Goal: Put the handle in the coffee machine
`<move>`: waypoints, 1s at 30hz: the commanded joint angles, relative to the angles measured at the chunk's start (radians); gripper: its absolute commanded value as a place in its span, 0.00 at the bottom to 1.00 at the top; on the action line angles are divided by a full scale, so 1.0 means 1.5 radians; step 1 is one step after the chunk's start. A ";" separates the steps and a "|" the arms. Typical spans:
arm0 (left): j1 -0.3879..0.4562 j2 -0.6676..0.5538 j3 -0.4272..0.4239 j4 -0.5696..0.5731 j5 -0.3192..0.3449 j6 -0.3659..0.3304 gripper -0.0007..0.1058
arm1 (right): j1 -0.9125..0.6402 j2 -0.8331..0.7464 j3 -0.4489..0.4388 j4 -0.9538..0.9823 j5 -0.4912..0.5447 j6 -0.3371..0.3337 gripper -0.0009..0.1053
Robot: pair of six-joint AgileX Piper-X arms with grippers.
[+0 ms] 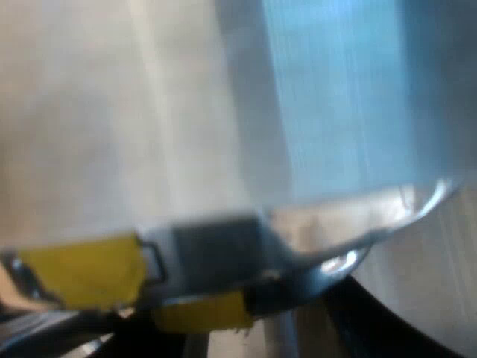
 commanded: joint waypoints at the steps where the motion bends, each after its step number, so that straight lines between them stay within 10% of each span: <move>1: -0.025 0.011 -0.006 -0.001 -0.028 -0.001 0.02 | -0.005 -0.022 -0.017 -0.050 -0.008 0.002 0.30; 10: -0.055 0.078 -0.009 0.031 -0.069 0.000 0.02 | -0.005 -0.022 -0.017 -0.050 -0.008 0.002 0.30; 30: -0.069 0.051 -0.017 0.197 0.061 0.089 0.02 | -0.005 -0.022 -0.017 -0.050 -0.008 0.002 0.30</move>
